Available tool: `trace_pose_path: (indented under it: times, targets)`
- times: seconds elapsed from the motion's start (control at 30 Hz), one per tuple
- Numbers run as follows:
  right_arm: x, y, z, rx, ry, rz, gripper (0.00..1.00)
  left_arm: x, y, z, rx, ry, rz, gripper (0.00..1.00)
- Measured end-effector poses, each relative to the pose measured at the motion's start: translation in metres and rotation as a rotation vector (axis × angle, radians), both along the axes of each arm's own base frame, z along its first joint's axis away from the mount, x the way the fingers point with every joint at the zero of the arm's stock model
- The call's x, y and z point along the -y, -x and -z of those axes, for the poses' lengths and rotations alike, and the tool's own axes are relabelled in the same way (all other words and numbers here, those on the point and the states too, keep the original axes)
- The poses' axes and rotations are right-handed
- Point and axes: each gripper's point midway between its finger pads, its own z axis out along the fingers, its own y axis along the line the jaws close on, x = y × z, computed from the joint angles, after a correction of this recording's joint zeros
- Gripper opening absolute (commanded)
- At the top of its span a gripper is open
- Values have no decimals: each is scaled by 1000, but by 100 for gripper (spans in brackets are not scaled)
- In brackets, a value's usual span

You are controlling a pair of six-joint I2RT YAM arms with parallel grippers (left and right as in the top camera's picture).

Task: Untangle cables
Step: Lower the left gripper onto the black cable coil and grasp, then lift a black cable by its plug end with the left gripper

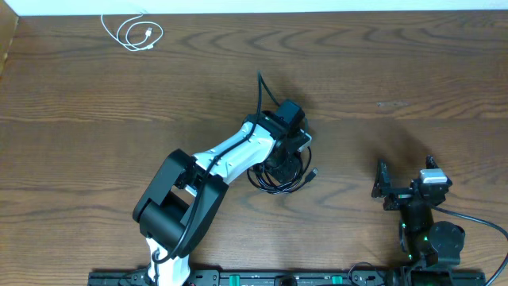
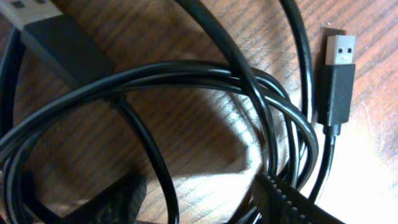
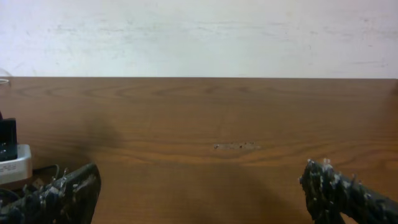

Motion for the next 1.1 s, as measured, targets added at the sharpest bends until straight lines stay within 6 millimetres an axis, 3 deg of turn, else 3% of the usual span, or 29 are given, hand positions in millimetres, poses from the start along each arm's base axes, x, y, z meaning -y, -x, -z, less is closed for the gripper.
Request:
trace_pose_path:
  times: [0.1,0.3,0.37,0.5,0.6,0.7,0.93,1.03,1.1]
  targets:
    - [0,0,0,0,0,0,99,-1,-1,0,-2,-1,-15,31]
    - [0,0,0,0,0,0,99,-4,-2,-2,-14,-7,-51,19]
    - [0,0,0,0,0,0,99,-3,-3,-6,-14,-5,-61,9]
    - [0,0,0,0,0,0,99,2,-10,-31,31,39,-102,8]
    - [0,0,0,0,0,0,99,7,-16,-70,97,111,-148,8]
    - [0,0,0,0,0,0,99,18,-21,-125,171,237,-178,8]
    - [0,0,0,0,0,0,99,35,-19,-274,363,636,-259,8]
    - [0,0,0,0,0,0,99,28,-14,-317,396,758,-322,8]
    - [0,0,0,0,0,0,99,20,-14,-333,399,806,-377,7]
